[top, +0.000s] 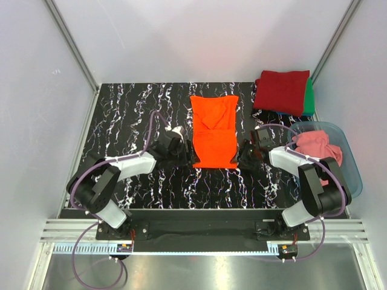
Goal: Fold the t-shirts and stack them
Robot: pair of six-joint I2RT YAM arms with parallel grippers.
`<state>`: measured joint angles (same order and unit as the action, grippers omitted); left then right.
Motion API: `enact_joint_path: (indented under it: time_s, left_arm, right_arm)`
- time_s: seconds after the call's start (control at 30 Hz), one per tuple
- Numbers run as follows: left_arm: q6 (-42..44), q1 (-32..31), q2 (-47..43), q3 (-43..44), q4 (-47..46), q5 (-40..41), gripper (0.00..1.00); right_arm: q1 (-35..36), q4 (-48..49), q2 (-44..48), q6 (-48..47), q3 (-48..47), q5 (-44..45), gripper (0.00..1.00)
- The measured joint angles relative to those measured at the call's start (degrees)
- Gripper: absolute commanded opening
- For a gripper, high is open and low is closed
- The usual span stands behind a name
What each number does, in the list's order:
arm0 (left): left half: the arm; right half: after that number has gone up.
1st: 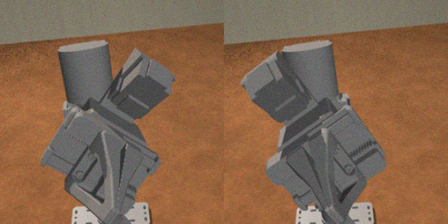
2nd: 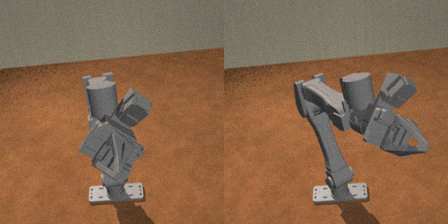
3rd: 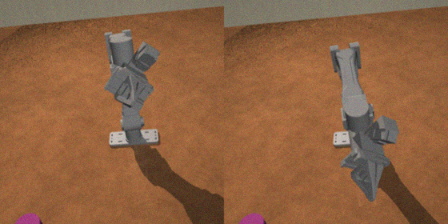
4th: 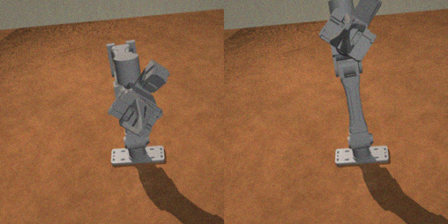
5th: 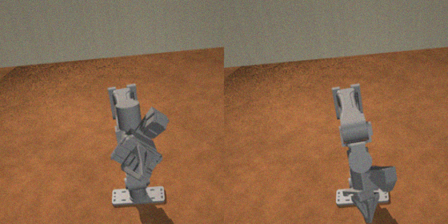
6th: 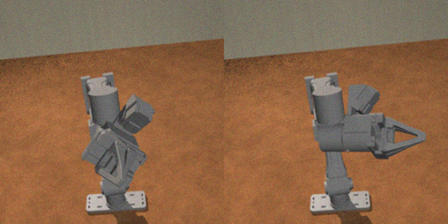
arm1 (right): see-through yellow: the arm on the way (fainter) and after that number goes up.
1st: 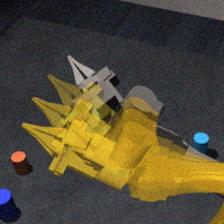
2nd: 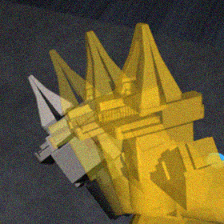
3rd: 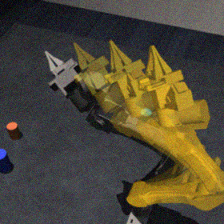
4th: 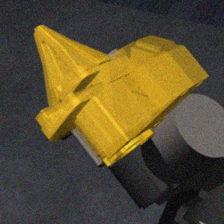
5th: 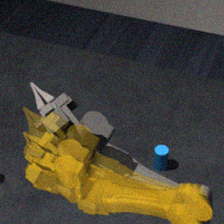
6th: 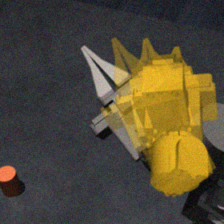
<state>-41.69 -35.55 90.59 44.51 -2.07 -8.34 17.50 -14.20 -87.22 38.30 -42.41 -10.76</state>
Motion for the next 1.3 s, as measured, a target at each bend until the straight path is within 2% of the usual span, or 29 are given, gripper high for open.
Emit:
enact_joint_path:
  time_s: [0.23, 0.5, 0.6, 0.7, 0.83, 0.93, 0.97, 1.03, 1.1, 1.13, 1.17, 1.2, 1.3]
  left_arm:
    - [-2.0, -2.3, 0.0, -1.5, 0.6, 2.7, 0.69]
    - [-3.4, -2.6, 1.2, -1.9, -0.6, 4.2, 0.66]
    - [-3.7, -2.7, 1.7, -1.9, -1.5, 4.3, 0.63]
    - [-4.1, -2.7, 2.4, -1.9, -2.5, 4.3, 0.56]
    - [-4.5, -2.9, 3.3, -1.9, -4.0, 4.3, 0.54]
    - [-4.9, -3.4, 4.1, -1.8, -5.4, 4.3, 0.48]
    - [-5.0, -3.5, 4.4, -1.7, -5.9, 4.2, 0.40]
    - [-5.2, -3.8, 5.1, -1.6, -6.3, 4.2, 0.31]
    - [-5.6, -3.9, 6.0, -1.4, -6.7, 4.0, 0.16]
    - [-5.6, -4.0, 6.3, -1.3, -6.7, 4.1, 0.12]
    - [-5.8, -4.0, 6.6, -1.2, -6.8, 4.0, 0.08]
    - [-5.9, -4.1, 6.7, -1.1, -6.9, 3.8, 0.00]
    - [-6.1, -4.5, 6.7, -1.0, -6.9, 3.9, 0.00]
  right_arm:
    - [0.0, 5.3, 0.7, 1.6, 3.0, -2.4, 0.50]
    - [0.0, 6.3, 3.0, 2.5, 6.0, -2.4, 0.40]
    - [0.0, 6.3, 3.0, 2.6, 6.1, -2.5, 0.36]
    - [0.0, 6.3, 3.0, 2.7, 6.3, -2.4, 0.34]
    - [0.0, 6.3, 2.9, 2.7, 6.4, -2.4, 0.31]
    - [0.0, 6.3, 2.8, 2.7, 6.4, -2.4, 0.26]
    - [0.0, 6.3, 2.7, 2.7, 6.4, -2.4, 0.24]
    - [0.0, 6.4, 2.5, 2.7, 6.5, -2.4, 0.16]
    - [0.0, 6.9, 2.2, 2.7, 6.5, -2.5, 0.06]
    - [0.0, 7.1, 2.1, 2.7, 6.6, -2.5, 0.01]
    - [0.0, 7.2, 2.1, 2.7, 6.7, -2.5, 0.00]
    - [0.0, 7.3, 2.1, 2.8, 6.7, -2.6, 0.00]
    - [0.0, 7.5, 2.1, 3.0, 6.9, -3.2, 0.00]
